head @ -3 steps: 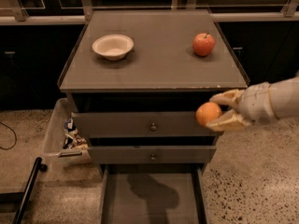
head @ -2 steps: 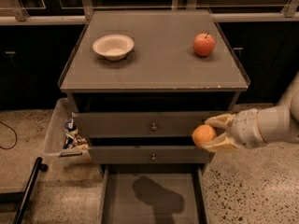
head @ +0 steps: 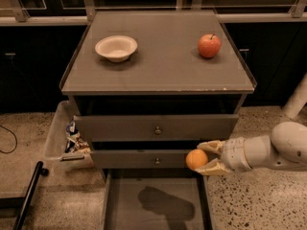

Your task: Place orange into bottom drawer

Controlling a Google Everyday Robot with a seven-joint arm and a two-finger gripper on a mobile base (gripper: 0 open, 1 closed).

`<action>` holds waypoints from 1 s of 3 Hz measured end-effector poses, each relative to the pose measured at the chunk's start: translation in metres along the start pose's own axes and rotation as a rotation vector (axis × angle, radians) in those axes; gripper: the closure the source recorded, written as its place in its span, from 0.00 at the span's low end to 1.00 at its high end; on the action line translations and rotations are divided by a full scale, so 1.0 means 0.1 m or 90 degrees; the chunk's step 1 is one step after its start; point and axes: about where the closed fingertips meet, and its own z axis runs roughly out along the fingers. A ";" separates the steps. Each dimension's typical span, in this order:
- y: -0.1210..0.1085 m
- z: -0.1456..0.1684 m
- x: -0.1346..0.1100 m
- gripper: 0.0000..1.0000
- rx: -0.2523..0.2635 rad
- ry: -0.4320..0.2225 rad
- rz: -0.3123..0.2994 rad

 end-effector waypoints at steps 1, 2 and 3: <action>0.02 0.03 0.01 1.00 0.002 0.003 -0.007; 0.10 0.35 0.36 1.00 -0.011 -0.001 0.041; 0.20 0.78 0.80 1.00 -0.017 -0.029 0.074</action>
Offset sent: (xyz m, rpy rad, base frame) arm -0.0018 0.0011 -0.1236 0.0723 0.1541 -0.0856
